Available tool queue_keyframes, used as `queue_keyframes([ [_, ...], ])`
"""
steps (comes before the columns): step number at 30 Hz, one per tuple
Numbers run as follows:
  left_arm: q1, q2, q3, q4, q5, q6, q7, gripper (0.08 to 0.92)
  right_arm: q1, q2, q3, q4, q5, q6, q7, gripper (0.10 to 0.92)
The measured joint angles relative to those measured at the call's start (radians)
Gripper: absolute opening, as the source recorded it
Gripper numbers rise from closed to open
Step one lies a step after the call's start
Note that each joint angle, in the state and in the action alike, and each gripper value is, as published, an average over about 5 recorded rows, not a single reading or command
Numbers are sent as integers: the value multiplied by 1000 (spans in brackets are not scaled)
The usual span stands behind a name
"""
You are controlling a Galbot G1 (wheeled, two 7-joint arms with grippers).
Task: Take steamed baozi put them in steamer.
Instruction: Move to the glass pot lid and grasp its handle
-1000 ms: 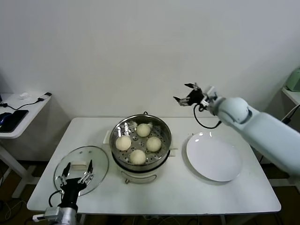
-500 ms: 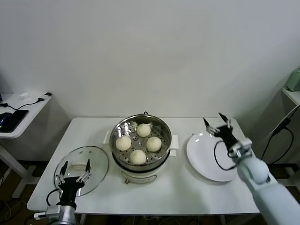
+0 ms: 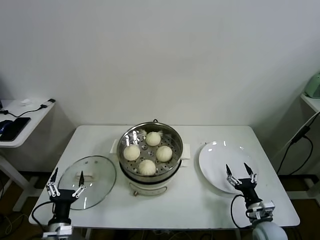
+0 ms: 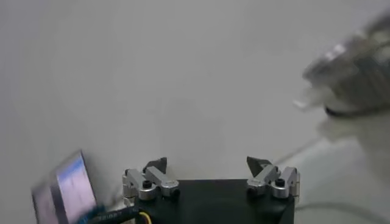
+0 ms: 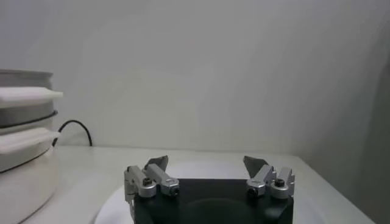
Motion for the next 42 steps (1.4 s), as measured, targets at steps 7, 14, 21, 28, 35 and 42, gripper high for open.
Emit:
queue_keyframes([
  [7, -26, 21, 1, 105, 353, 21, -50, 823, -21, 35, 8, 13, -50, -18, 15, 823],
  [14, -68, 24, 2, 222, 555, 73, -96, 823, -27, 63, 13, 20, -84, -28, 32, 823],
  [21, -113, 21, -2, 280, 634, 120, -121, 823, -33, 83, 17, 19, -110, -33, 40, 823],
  [28, -151, 23, 14, 306, 674, 134, -125, 823, -34, 94, 17, 19, -120, -39, 45, 823],
  [35, -195, 33, 25, 354, 702, 136, -132, 823, -39, 99, 19, 22, -132, -43, 51, 823],
  [42, -239, 52, 33, 391, 720, 136, -136, 823, -38, 108, 20, 16, -146, -45, 55, 823],
])
